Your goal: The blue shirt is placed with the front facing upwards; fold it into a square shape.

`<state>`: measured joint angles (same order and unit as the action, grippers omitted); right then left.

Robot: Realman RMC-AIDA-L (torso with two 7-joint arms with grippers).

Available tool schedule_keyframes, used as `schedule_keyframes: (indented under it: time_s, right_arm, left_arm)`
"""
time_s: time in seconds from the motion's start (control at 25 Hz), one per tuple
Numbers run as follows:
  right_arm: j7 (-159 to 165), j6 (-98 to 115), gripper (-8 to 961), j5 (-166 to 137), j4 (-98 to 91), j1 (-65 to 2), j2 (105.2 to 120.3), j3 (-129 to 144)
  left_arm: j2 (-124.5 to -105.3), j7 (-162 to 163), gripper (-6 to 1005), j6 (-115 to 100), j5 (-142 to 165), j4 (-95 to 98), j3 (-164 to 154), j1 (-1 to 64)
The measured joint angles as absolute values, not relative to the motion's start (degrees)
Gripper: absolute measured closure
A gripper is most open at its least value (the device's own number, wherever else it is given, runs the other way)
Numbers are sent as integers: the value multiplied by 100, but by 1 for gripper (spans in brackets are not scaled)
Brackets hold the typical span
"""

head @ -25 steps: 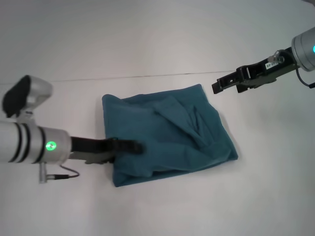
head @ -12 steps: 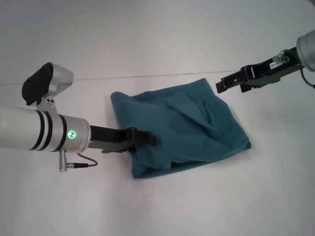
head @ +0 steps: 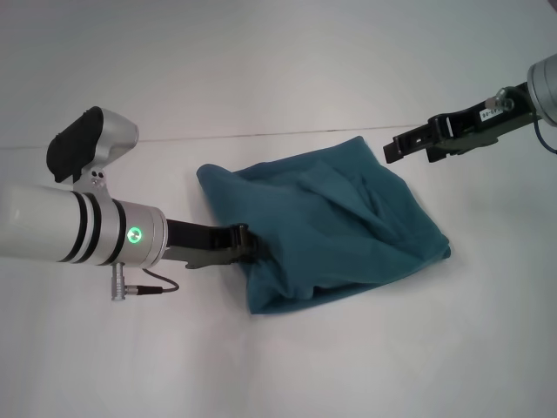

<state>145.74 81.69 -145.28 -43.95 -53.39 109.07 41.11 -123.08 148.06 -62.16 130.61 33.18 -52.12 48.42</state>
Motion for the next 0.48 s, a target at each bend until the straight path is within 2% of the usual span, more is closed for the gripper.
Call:
schedule_keyframes:
  time_s: [0.2,0.4,0.48]
  right_arm:
    - [14572,8168,28,-14528,-4395,-5322,10907,4097]
    - [14572,8165,28,-14526,-4395,-5322,10907,4095]
    - [14572,8164,28,-14517,-4395,-5323,10907,4095]
  left_arm:
    - [-12316,14808,774,-6227,13060,3314,-5213,4816]
    - [-12323,14809,967,-6230,13059,3313,-5212,4810]
    - [-12322,14808,967,-6263,13057,3313,-5211,4807]
